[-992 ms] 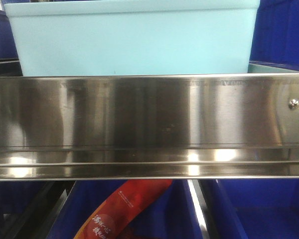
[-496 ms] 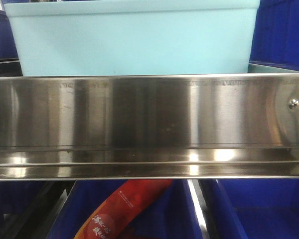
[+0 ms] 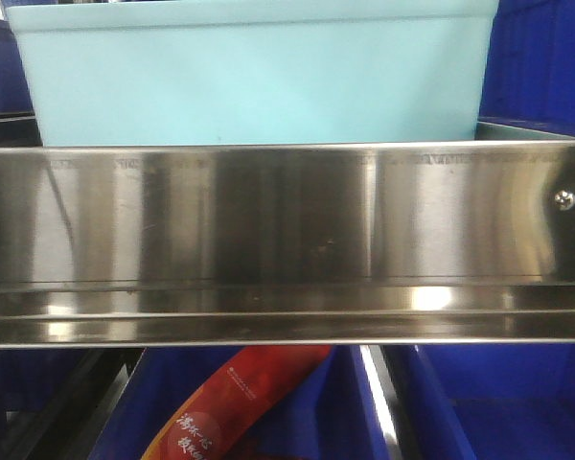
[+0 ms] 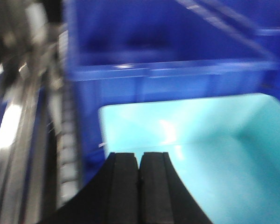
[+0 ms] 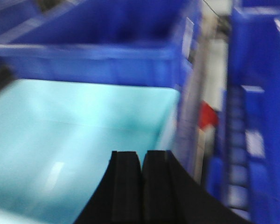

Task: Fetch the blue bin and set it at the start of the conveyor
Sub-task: 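Close both grippers on opposite side walls of the turquoise bin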

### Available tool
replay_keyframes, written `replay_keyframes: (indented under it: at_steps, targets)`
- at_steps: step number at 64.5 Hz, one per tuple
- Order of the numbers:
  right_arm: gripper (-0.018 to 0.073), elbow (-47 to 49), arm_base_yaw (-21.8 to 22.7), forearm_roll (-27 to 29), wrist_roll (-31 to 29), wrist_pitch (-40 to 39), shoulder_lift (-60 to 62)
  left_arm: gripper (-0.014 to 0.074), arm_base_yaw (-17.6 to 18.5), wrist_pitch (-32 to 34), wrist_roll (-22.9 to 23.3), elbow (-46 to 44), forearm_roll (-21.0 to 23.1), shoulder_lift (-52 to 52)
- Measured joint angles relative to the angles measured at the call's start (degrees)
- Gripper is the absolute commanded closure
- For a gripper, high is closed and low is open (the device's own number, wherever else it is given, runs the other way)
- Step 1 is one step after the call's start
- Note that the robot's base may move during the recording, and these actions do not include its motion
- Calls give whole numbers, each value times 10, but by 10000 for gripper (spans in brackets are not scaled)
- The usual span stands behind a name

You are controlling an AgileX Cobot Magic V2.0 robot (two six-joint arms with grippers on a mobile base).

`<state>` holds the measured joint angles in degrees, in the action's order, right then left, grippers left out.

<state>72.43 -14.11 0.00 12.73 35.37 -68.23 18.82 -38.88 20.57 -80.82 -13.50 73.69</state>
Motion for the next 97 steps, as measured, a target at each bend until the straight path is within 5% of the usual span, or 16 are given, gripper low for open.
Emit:
replay_keyframes:
  at_steps: [10,33,37,51,97]
  targets:
    - [695,93,-35,-104,112,87,-97,707,5,-64,82,-73,-45,75]
    - [700,274,-42,-113,140,233,-280,693,5,-124,110,-137,-33,184]
    - [684,288,-42,-110,140,238,-296,626,5,-127,110,-137,-31,191]
    - [390,297,-42,-97,137,248,-325,314,5,-129,110,-137,-30,198]
    - [345,298,-18,-85,107,244,-382,333,-18,-133,89,-139,-14,280]
